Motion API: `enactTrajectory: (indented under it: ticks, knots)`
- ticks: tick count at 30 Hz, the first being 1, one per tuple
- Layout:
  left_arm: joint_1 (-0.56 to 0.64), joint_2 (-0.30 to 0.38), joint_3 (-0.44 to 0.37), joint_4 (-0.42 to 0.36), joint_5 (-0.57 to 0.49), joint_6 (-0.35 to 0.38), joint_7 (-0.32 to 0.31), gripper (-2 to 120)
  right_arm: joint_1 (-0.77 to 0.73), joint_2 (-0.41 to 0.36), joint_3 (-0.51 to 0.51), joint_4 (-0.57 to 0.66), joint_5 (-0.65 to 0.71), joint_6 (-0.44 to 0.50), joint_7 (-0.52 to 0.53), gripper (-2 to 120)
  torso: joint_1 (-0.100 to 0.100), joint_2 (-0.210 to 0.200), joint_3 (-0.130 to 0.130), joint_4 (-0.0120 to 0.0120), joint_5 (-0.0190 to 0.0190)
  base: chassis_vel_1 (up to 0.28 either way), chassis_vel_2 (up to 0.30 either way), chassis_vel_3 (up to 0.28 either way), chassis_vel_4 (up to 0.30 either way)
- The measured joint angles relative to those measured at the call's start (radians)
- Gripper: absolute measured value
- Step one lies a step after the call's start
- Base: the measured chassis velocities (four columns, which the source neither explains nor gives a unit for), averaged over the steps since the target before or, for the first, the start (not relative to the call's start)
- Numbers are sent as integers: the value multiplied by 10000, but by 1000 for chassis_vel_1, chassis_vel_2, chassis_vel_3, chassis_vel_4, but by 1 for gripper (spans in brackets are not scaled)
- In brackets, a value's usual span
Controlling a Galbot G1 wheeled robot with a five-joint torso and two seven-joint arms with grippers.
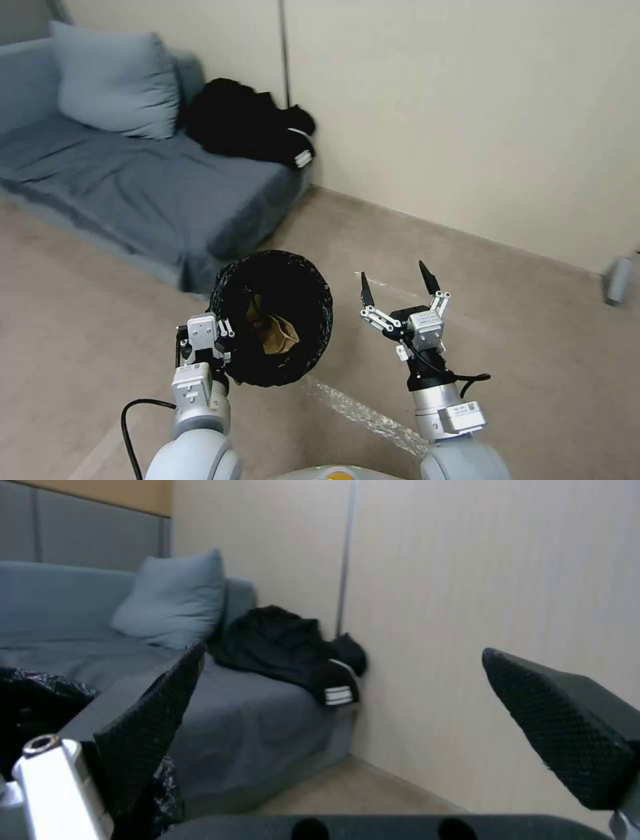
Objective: Pick up the trash bin, then pick up the garbage from the floor and place it into the trash bin.
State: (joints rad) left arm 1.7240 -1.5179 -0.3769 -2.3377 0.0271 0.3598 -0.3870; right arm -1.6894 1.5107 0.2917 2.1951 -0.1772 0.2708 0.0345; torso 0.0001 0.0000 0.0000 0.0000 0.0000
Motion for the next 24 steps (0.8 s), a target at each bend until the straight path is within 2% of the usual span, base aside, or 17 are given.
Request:
enactTrajectory:
  ticks: [24]
  knots:
    - [49,-48,43,-37,70,-7,25,1,13,142,-164,32,-111,-17,-22,100,0,0,0,0,0,126,122,123,126]
